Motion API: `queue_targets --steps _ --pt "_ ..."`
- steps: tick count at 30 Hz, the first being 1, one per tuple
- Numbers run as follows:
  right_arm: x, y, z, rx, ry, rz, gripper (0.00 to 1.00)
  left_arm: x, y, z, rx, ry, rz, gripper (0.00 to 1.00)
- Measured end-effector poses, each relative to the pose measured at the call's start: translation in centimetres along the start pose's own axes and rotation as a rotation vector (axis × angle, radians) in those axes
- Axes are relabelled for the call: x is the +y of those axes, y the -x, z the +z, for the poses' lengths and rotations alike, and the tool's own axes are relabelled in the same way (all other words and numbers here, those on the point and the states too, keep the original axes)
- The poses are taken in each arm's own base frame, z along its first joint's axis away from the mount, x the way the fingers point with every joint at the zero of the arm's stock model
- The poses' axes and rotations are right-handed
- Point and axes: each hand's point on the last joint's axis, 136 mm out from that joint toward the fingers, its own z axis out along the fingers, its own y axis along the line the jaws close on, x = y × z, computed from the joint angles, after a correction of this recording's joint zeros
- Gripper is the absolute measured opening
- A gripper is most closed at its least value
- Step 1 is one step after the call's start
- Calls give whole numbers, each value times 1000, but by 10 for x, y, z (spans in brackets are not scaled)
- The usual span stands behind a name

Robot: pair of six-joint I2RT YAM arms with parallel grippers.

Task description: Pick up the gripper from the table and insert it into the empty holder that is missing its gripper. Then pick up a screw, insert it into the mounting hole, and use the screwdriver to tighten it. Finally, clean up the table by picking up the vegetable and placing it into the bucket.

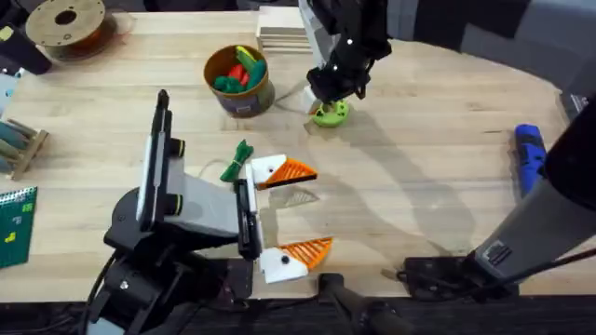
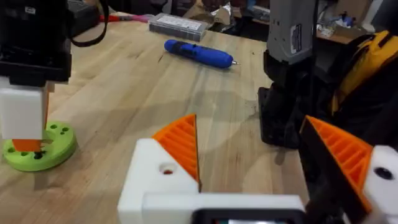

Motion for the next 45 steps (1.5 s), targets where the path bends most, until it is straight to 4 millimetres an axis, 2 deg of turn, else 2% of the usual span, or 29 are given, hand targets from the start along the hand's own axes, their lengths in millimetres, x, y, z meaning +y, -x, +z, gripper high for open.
queue_targets --steps 11,20,21,24,32,38,45 --pt "10 -10 26 67 0 -26 317 0 0 0 0 0 0 987" --pt "10 -5 26 49 1 -27 288 0 0 0 0 0 0 987" --pt "10 0 26 30 0 -28 243 0 0 0 0 0 0 987" --pt "10 2 26 20 -4 -29 206 0 0 0 0 0 0 987" --pt "3 0 30 34 -39 -29 182 0 0 0 0 0 0 987" --pt "1 1 30 40 -54 -26 13 0 0 0 0 0 0 987" --pt "0 1 31 40 -58 -26 9 0 0 0 0 0 0 987"
